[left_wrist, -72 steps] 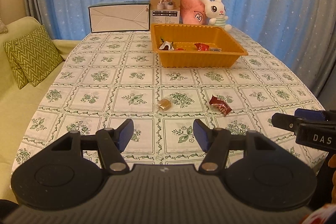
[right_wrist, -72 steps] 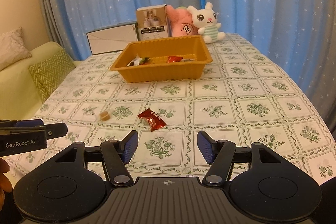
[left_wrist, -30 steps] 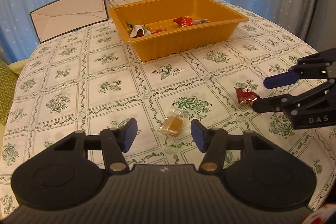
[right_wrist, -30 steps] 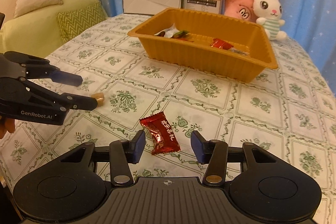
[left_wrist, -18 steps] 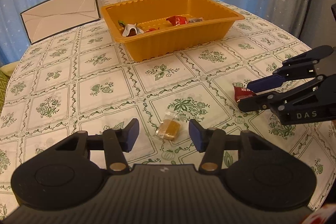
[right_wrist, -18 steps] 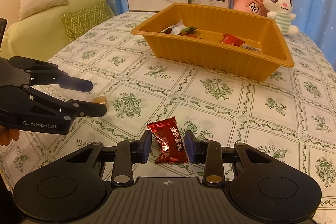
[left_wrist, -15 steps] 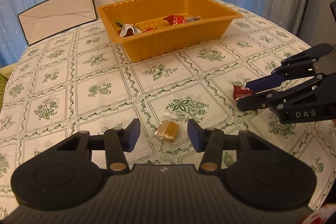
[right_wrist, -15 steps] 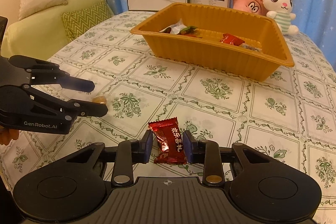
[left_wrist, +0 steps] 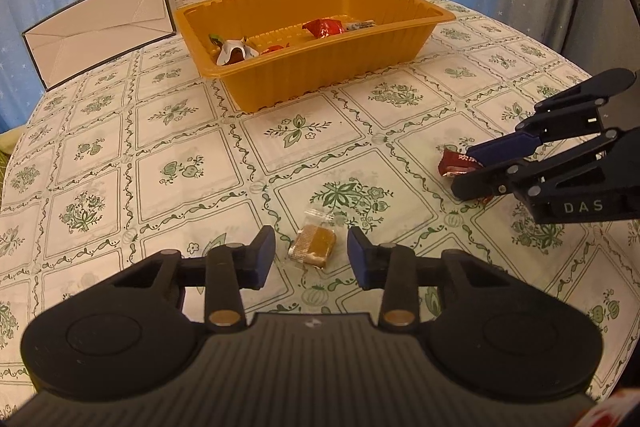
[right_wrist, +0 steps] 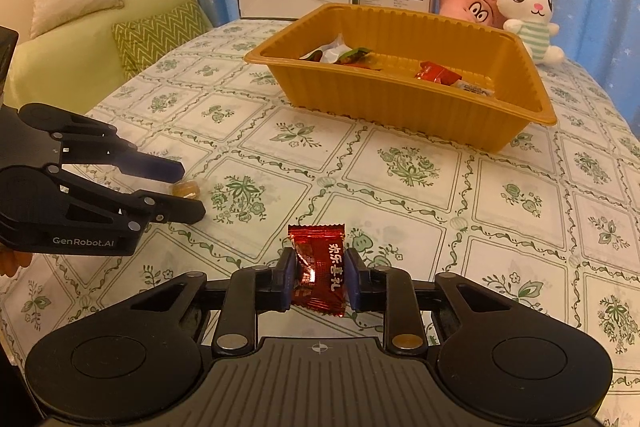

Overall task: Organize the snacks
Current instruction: 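Grasp the wrapped caramel cube with the left gripper while the right gripper holds the red packet, then carry the red packet and caramel cube over the orange tray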

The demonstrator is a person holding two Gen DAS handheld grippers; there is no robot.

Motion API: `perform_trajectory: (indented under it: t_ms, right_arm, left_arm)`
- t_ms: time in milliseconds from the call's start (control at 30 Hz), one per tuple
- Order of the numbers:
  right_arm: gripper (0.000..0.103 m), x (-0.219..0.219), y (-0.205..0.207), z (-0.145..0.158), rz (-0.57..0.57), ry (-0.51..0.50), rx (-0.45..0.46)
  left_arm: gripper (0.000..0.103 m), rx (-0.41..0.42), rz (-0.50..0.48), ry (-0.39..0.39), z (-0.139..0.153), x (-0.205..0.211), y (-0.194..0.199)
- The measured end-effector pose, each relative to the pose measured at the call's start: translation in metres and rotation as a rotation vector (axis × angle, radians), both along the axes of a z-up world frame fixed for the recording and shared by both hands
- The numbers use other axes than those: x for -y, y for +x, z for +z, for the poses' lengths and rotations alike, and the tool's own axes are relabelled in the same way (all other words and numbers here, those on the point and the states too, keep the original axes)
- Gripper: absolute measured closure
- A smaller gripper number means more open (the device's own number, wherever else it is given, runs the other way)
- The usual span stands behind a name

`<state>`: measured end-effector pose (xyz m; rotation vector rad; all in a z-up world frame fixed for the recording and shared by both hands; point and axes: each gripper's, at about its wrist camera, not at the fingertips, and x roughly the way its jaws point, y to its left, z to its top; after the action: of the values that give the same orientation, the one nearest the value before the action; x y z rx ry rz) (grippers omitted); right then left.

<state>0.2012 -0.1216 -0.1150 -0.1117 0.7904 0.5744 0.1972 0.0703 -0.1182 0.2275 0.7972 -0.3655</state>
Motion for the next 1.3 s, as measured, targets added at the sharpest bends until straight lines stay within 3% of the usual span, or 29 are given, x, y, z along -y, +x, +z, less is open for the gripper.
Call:
perform_trajectory:
  t_ms: [200, 467, 1300]
  right_arm:
    - [0.077, -0.0005, -0.0016, 0.0004, -0.001, -0.002, 0.0]
    - [0.077, -0.0011, -0.0016, 0.0006, -0.002, -0.003, 0.0]
    - [0.076, -0.004, -0.0043, -0.0003, -0.017, -0.004, -0.008]
  left_arm:
    - [0.07, -0.003, -0.006, -0.007, -0.0002, -0.0007, 0.001]
    - [0.08, -0.012, -0.024, -0.017, 0.0003, 0.0013, -0.0003]
    - [0.082, -0.012, 0.06, -0.059, -0.0003, 0.0005, -0.0044]
